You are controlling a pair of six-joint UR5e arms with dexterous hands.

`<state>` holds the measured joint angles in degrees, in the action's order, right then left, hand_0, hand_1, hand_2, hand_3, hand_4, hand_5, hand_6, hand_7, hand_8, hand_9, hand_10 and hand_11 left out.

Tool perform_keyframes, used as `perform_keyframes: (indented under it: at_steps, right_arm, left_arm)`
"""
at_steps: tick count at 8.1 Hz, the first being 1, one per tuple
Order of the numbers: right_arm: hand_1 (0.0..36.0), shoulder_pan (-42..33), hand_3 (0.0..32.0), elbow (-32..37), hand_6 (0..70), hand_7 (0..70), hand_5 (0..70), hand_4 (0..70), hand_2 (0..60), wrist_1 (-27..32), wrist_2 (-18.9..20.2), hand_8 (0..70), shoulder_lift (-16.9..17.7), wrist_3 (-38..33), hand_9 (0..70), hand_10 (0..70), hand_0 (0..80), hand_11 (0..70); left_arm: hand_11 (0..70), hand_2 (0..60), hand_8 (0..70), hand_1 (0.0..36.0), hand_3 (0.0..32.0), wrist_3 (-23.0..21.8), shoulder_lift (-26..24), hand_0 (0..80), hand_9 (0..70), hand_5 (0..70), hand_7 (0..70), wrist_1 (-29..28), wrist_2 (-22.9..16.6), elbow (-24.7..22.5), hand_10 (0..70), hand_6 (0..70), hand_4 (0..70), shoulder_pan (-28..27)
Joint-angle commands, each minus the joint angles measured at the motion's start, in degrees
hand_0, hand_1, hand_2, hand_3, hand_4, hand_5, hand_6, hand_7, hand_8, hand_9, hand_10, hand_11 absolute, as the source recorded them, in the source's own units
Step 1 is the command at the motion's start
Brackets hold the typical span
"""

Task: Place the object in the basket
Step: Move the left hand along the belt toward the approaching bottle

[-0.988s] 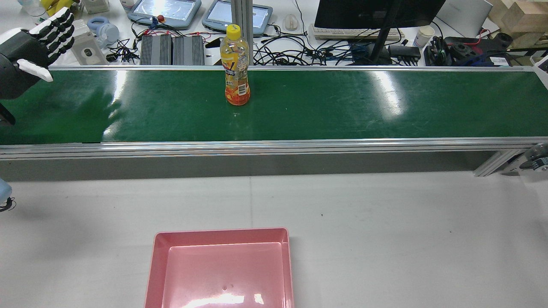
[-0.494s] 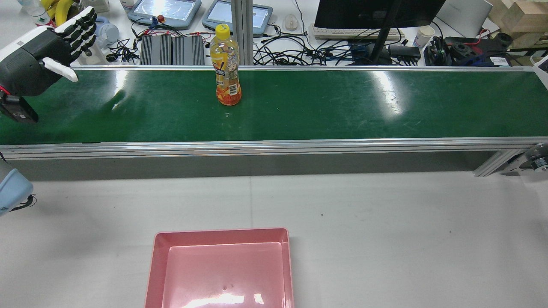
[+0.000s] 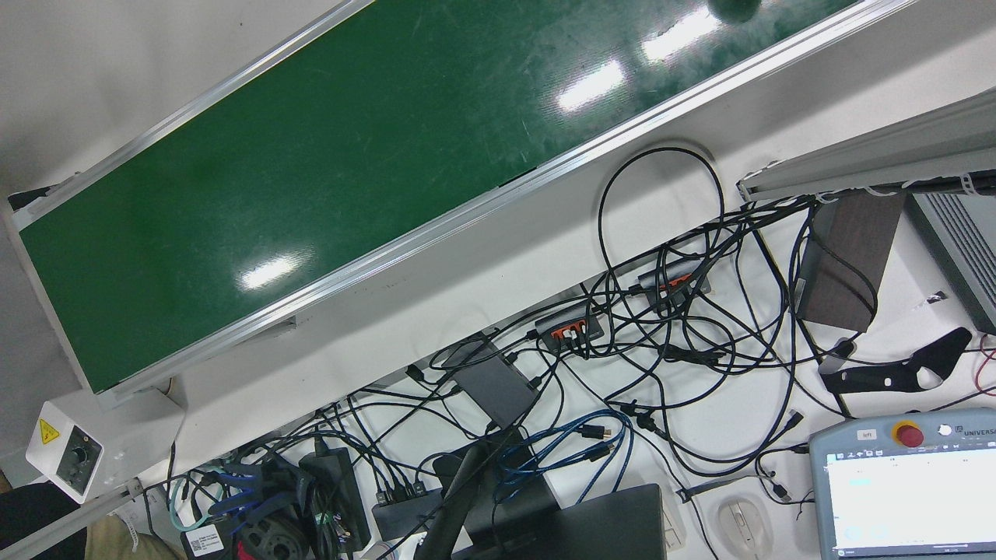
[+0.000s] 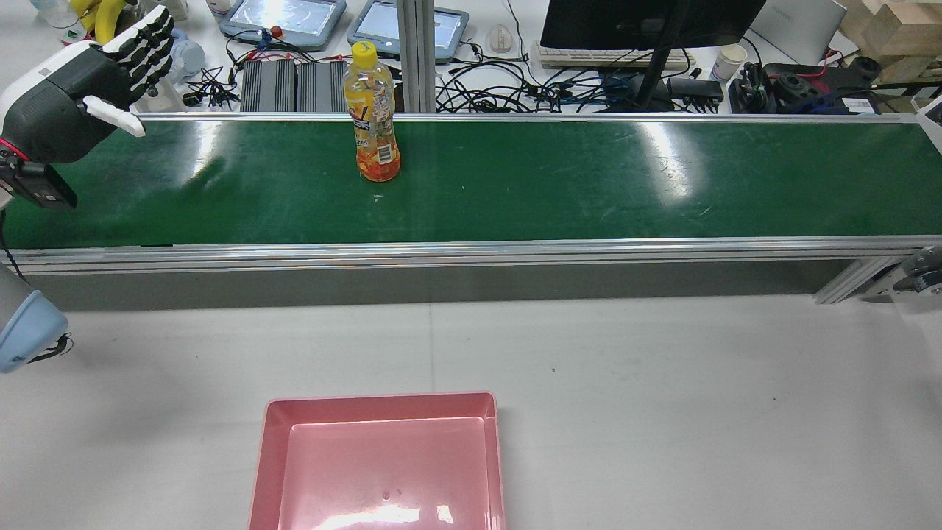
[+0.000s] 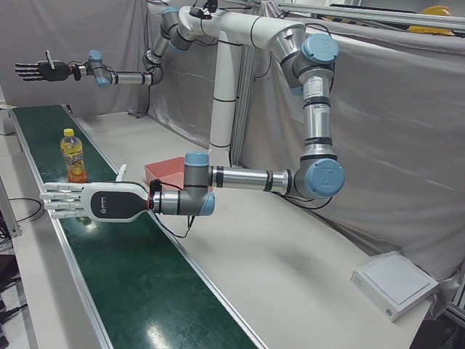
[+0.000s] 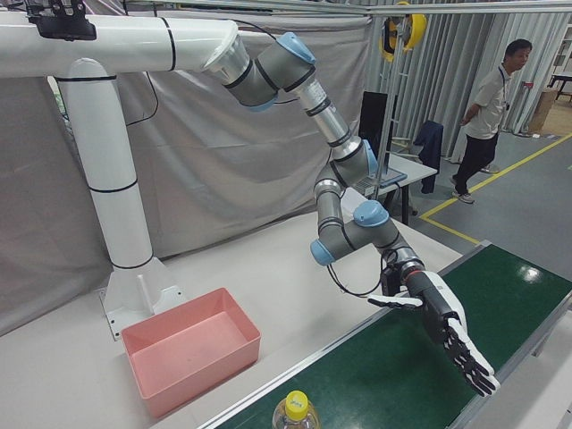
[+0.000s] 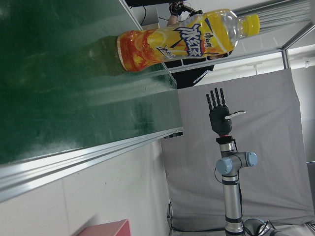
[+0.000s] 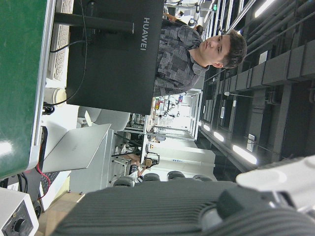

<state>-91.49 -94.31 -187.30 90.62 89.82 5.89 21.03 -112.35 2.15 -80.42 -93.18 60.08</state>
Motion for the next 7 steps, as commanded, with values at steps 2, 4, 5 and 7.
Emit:
perform_keyframes:
  at_steps: [2, 4, 5, 7]
  right_arm:
    - [0.0, 0.0, 0.0, 0.0, 0.0, 0.0, 0.0, 0.0, 0.0, 0.0, 0.0, 0.0, 0.01, 0.0, 0.0, 0.0, 0.0, 0.0]
    - [0.0, 0.0, 0.0, 0.0, 0.0, 0.0, 0.0, 0.0, 0.0, 0.0, 0.0, 0.0, -0.08, 0.0, 0.0, 0.0, 0.0, 0.0]
    - [0.0, 0.0, 0.0, 0.0, 0.0, 0.0, 0.0, 0.0, 0.0, 0.0, 0.0, 0.0, 0.01, 0.0, 0.0, 0.0, 0.0, 0.0]
    - [0.0, 0.0, 0.0, 0.0, 0.0, 0.0, 0.0, 0.0, 0.0, 0.0, 0.0, 0.0, 0.01, 0.0, 0.0, 0.0, 0.0, 0.0]
  left_arm:
    - [0.0, 0.0, 0.0, 3.3, 1.4, -0.63, -0.06, 55.3, 0.0, 0.0, 0.0, -1.27, 0.35, 0.19, 0.0, 0.0, 5.5, -2.83]
    - [0.0, 0.0, 0.0, 3.7, 1.0, -0.46, -0.93, 56.3, 0.0, 0.0, 0.0, -0.48, 1.23, 0.19, 0.0, 0.0, 6.0, -4.27]
    - [0.0, 0.0, 0.0, 3.9, 0.8, -0.55, -1.81, 56.8, 0.0, 0.0, 0.0, 0.39, 1.14, 0.19, 0.0, 0.0, 6.4, -4.27]
    - [0.0, 0.0, 0.0, 4.6, 0.4, -0.55, -3.74, 57.5, 0.0, 0.0, 0.0, 1.54, 1.14, 0.45, 0.0, 0.0, 6.5, -4.44]
